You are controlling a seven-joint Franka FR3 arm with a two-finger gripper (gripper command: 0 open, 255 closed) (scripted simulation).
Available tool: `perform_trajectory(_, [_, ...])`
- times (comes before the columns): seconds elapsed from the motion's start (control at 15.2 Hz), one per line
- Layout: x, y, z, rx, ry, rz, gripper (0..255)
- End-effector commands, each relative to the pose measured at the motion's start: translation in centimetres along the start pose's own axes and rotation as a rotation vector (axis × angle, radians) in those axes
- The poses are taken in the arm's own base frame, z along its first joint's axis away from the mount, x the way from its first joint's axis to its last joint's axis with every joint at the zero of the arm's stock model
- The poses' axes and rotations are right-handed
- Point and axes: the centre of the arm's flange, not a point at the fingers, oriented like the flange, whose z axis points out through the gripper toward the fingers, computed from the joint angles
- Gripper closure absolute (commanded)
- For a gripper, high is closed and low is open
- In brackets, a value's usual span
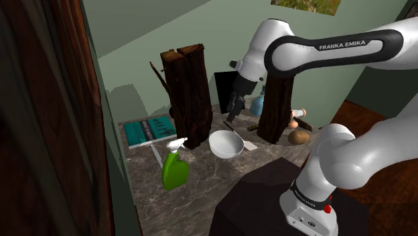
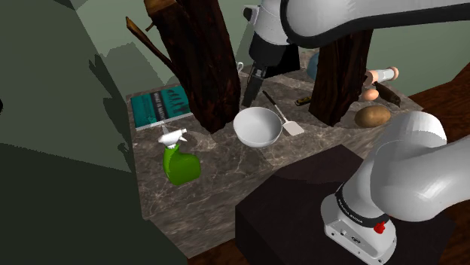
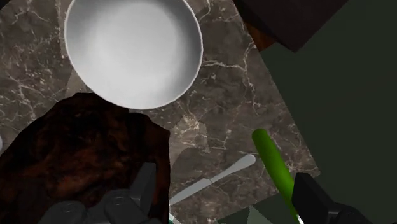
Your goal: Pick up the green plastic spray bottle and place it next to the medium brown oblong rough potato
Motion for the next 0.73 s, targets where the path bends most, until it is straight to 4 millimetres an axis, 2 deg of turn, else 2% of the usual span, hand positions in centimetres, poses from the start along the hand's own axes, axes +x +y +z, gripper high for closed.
perform_trajectory(0.0, [1.2,-0.4,2.4,0.020,0.031,-0.074,0])
perform_trajectory(0.66, [5.5,-4.5,12.7,0.125,0.171,-0.436,0])
